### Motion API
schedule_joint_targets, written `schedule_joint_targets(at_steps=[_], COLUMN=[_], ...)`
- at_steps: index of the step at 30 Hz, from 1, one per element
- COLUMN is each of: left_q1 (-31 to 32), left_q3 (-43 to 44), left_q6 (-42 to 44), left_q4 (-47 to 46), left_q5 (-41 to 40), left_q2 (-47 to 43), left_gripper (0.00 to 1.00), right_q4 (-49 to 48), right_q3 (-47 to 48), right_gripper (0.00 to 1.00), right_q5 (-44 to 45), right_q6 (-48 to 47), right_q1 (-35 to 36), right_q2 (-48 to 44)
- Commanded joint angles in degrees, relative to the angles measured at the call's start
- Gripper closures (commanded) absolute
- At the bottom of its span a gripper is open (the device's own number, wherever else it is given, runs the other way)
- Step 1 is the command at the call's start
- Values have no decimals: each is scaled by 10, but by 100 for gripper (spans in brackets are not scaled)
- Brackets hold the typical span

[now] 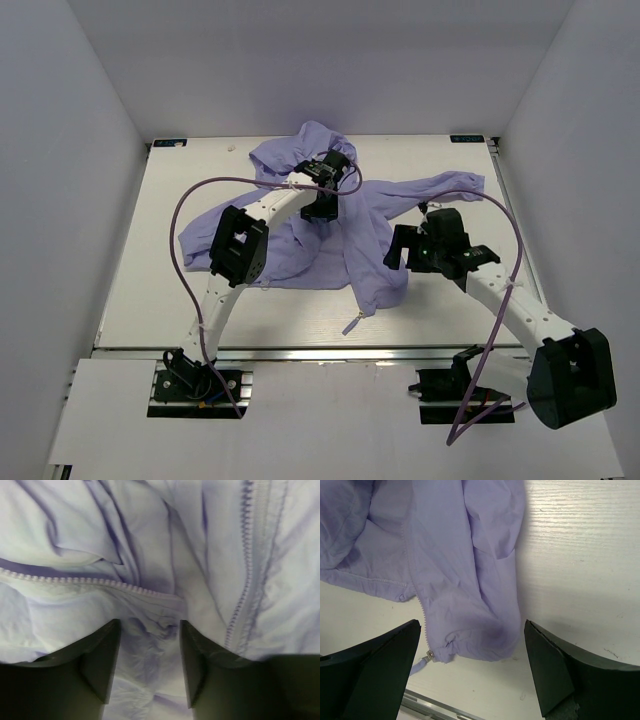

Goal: Zip up the jacket

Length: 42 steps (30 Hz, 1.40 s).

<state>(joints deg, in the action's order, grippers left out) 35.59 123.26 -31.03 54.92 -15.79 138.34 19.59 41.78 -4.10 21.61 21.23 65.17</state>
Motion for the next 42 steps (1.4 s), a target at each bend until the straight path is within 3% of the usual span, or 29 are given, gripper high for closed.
schedule_joint_targets(at_steps=[1,4,13,16,19,20,21,22,29,38,42], left_q1=[-3,-2,-2,-2,-2,-3,-3,-2,-2,4,57], left_q3=[8,7,0,1,5,6,7,8,-20,-238,-347], left_q6=[-7,-2,-2,-11,-13,-13,-13,-13,-2,14,-3], left_q4=[13,7,-5,-9,-11,-10,-11,-10,-47,-122,-97], left_q5=[-20,-24,-6,-2,-1,-4,-6,-8,-41,49,61], left_q2=[-13,-21,-14,-9,-7,-8,-11,-12,-99,-290,-395], left_gripper=[41,49,46,50,69,78,96,100,100,100,100], right_q4=[-10,-10,-10,-10,-8,-8,-8,-8,-10,-13,-24], right_q3=[-2,-3,-8,-9,-9,-10,-10,-10,-14,-25,-35], right_gripper=[11,11,11,11,11,11,11,11,11,11,11], right_q5=[10,14,16,16,19,22,23,22,17,2,-12], right_q6=[-7,-8,-11,-11,-13,-13,-13,-13,-13,-8,-6], right_q1=[-1,-2,-6,-7,-8,-8,-8,-8,-8,-9,-9], right_q2=[3,7,5,3,1,0,0,0,-7,-29,-33])
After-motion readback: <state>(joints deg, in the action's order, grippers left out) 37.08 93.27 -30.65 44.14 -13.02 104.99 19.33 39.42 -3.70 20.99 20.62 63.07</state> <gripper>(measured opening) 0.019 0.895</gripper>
